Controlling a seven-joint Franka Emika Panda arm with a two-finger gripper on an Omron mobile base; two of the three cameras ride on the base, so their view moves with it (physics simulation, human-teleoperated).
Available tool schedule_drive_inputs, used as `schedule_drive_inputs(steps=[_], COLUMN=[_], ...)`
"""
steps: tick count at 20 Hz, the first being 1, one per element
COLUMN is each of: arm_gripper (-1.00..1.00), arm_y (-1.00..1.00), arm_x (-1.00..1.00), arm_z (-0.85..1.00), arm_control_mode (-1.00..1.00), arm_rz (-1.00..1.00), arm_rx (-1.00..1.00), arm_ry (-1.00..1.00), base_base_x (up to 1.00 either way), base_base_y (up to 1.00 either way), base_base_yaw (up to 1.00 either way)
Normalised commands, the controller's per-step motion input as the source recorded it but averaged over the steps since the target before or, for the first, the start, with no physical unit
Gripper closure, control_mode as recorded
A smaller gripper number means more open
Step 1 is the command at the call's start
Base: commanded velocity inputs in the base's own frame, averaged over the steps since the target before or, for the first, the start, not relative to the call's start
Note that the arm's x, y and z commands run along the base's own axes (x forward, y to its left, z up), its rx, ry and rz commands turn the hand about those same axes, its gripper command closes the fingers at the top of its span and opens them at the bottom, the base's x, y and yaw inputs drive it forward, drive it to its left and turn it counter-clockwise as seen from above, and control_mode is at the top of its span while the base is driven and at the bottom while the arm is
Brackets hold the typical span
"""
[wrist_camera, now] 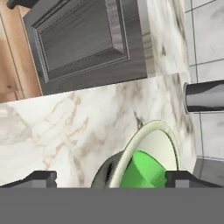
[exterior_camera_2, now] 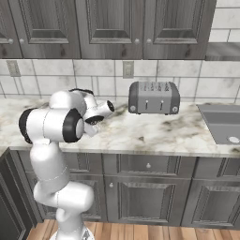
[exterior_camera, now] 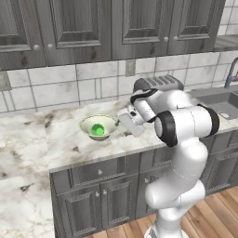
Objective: Place the cup inside the bowl on the dining table and move the bowl to any counter.
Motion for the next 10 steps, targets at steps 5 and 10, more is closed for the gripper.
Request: schedule_drive_inputs(steps=[5,10], arm_gripper=[-1.00,-1.00], arm_y=[-0.01,-0.06], arm_x=[-0.56,-0.54], arm_z=[0.23,0.31], arm_control_mode=[-1.00,-1.00], arm_rz=[0.00,-0.01], arm_rx=[-0.04,-0.09], arm_ry=[0.00,-0.01], base_base_x=[0.00,0.00], base_base_y=[0.00,0.00], base_base_yaw=[0.00,0.00])
